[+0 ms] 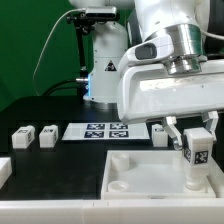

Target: Assemble one leg

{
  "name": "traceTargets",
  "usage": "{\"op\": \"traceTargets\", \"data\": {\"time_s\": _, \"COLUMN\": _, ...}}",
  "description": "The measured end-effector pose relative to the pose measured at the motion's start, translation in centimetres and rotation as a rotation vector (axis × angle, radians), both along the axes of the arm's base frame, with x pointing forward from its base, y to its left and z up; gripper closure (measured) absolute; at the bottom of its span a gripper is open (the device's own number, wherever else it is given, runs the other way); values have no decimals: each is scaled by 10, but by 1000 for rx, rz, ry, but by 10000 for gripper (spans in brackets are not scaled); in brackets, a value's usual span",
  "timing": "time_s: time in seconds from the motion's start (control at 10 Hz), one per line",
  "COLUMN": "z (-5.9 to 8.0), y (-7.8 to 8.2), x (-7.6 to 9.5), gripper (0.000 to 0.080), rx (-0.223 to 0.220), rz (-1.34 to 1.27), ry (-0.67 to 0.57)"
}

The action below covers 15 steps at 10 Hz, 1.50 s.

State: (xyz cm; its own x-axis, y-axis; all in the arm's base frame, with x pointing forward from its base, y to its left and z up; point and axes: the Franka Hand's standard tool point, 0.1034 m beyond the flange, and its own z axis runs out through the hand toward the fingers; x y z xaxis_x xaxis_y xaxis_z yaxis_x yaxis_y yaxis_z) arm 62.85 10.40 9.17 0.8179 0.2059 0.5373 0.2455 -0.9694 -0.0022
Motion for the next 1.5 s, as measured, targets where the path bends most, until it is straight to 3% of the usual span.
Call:
{"op": "traceTargets", "data": {"time_s": 0.5, "z": -14, "y": -1, "x": -4, "gripper": 507, "rx": 0, "rz": -5, "ry": -4}}
{"op": "traceTargets", "data": {"time_s": 1.1, "z": -9, "y": 2, "x": -3, "gripper": 507, "rx": 1, "rz": -4, "ry": -42}}
{"op": "traceTargets", "data": {"time_s": 1.2, "z": -9, "y": 2, "x": -3, "gripper": 299, "rx": 1, "rz": -4, "ry": -43}}
{"op": "traceTargets", "data": {"time_s": 1.3, "z": -9, "y": 1, "x": -3, "gripper": 299, "rx": 0, "rz": -5, "ry": -43}}
{"op": "traceTargets", "data": {"time_s": 1.4, "z": -9, "y": 0, "x": -3, "gripper": 178, "rx": -1, "rz": -5, "ry": -43}}
{"op": "traceTargets", "data": {"time_s": 1.5, "z": -10, "y": 0, "x": -3, "gripper": 158, "rx": -1, "rz": -6, "ry": -42}}
